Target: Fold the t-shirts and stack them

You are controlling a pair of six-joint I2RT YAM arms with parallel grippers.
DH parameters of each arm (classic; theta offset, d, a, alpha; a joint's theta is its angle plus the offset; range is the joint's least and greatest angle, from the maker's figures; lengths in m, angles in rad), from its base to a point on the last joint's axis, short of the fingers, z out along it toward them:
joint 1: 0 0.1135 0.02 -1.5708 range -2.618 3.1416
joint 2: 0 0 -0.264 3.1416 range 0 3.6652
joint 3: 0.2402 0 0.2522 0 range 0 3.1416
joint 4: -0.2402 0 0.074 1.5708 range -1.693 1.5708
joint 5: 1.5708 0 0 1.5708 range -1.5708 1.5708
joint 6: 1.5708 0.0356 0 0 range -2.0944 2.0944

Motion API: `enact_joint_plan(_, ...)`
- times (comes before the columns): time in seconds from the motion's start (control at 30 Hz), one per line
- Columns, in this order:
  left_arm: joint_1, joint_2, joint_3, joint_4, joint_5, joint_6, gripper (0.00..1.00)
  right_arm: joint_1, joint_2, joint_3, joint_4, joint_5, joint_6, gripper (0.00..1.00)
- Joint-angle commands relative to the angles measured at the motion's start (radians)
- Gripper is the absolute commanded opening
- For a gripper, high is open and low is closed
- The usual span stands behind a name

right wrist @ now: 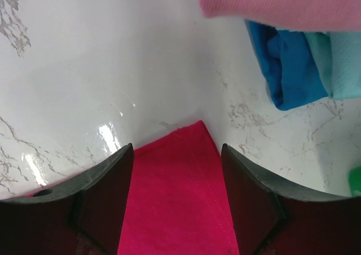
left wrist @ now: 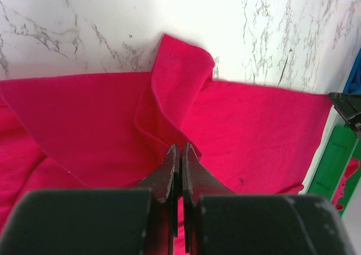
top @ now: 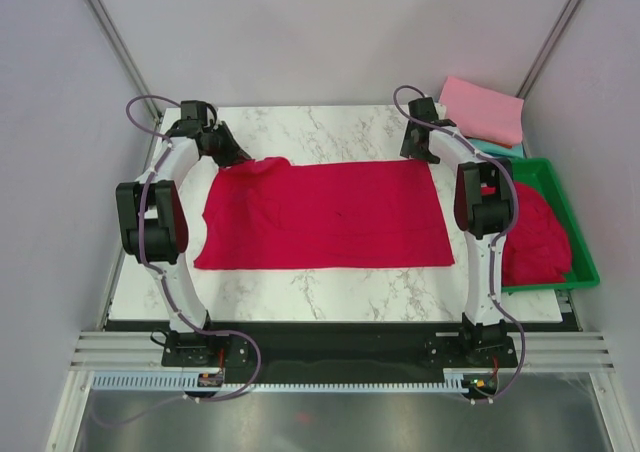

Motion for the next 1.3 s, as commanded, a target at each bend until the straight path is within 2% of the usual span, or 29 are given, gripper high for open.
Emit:
enact_joint_plan(0.0,-0.002,-0.047,0.03,0.0,0.033,0.03,0.02,-0.007,0.027,0.037,-0.004,0.043,-0.01,0.69)
enact_joint_plan(0.23,-0.002,-0.04,0.028,-0.001,0.033,0.026,0.02,-0.02,0.039,-0.006,0.03,0.025,0.0,0.55)
enact_joint_plan(0.33,-0.002,-0.035,0.028,-0.001,0.033,0.023,0.02,-0.02,0.038,-0.03,0.053,0.007,0.002,0.43)
enact_joint_plan(0.37,-0.002,-0.035,0.028,0.0,0.031,0.023,0.02,-0.021,0.041,-0.032,0.056,0.0,0.003,0.34)
enact_joint_plan(0.43,-0.003,-0.035,0.03,-0.001,0.03,0.023,0.02,-0.021,0.044,-0.03,0.061,-0.006,0.002,0.25)
enact_joint_plan(0.47,-0.003,-0.035,0.031,0.0,0.03,0.024,0.02,-0.023,0.045,-0.03,0.062,-0.003,0.0,0.17)
enact_joint_plan(0.53,-0.007,-0.037,0.036,0.0,0.024,0.027,0.02,-0.023,0.039,-0.027,0.061,-0.003,-0.001,0.12)
enact_joint_plan(0.83,-0.005,-0.144,0.125,-0.104,-0.016,0.093,0.02,-0.026,-0.1,-0.056,0.047,-0.02,-0.001,0.1)
enact_joint_plan(1.27,-0.005,-0.475,-0.157,-0.144,-0.047,0.159,0.02,-0.026,-0.352,-0.282,0.051,-0.05,0.016,0.08)
